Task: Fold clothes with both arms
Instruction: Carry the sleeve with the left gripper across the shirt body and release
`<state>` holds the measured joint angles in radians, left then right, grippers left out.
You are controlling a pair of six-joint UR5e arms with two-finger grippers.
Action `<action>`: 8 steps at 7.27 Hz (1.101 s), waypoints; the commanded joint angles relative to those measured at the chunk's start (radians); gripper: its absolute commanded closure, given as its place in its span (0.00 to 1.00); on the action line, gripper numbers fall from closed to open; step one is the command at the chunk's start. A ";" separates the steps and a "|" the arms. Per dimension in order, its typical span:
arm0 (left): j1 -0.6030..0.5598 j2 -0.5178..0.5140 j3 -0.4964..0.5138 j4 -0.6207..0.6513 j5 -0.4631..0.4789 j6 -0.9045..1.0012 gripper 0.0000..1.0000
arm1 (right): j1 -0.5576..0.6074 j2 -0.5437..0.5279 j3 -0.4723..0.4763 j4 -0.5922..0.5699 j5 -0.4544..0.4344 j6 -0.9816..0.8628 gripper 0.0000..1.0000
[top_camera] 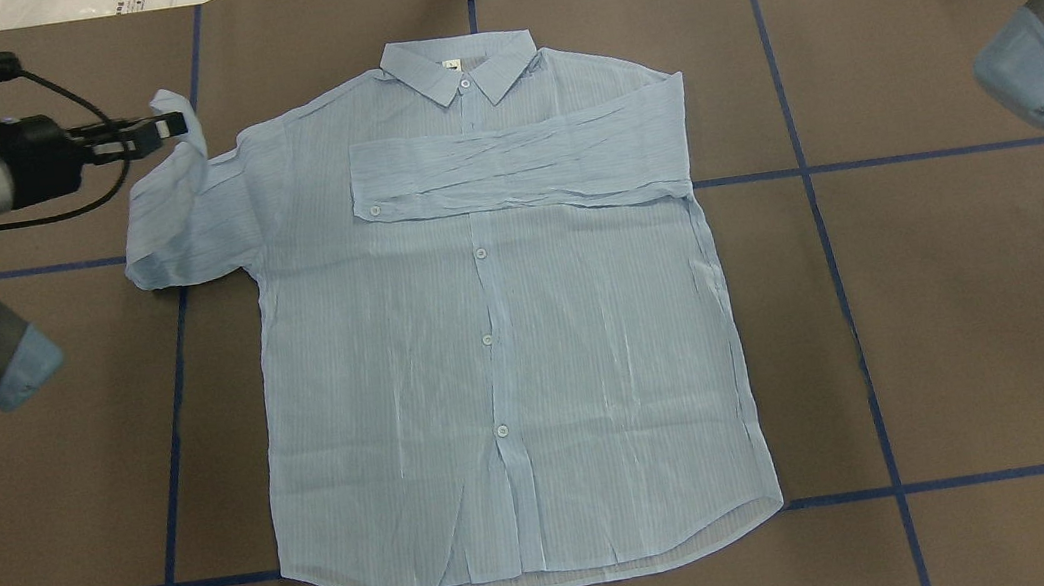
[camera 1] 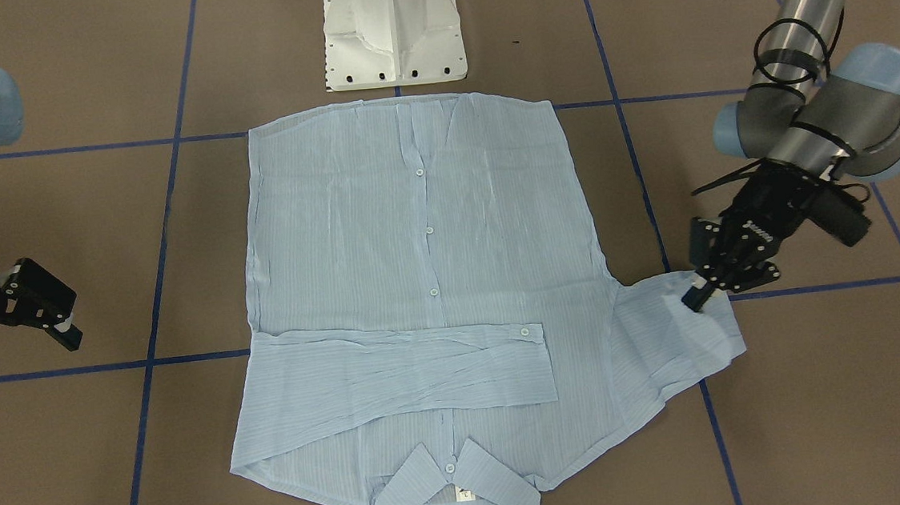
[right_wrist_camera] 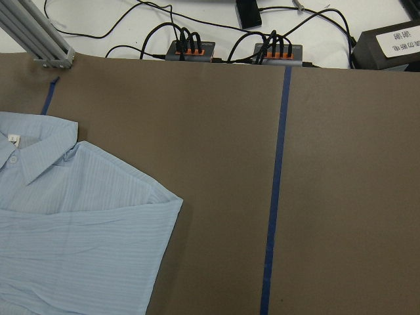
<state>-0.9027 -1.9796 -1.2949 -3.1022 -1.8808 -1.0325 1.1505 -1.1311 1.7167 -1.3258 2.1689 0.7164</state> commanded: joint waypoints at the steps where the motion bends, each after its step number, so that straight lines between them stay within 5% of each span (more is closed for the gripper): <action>1: 0.128 -0.129 -0.003 0.032 0.085 -0.082 1.00 | -0.002 -0.003 0.007 -0.001 0.002 0.002 0.00; 4: 0.278 -0.254 0.000 0.138 0.253 -0.127 1.00 | 0.000 -0.010 0.015 -0.001 0.003 0.003 0.00; 8: 0.346 -0.332 0.011 0.258 0.279 -0.133 1.00 | 0.000 -0.015 0.021 -0.001 0.002 0.003 0.00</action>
<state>-0.5891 -2.3042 -1.2879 -2.8606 -1.6111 -1.1698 1.1505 -1.1452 1.7374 -1.3269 2.1716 0.7194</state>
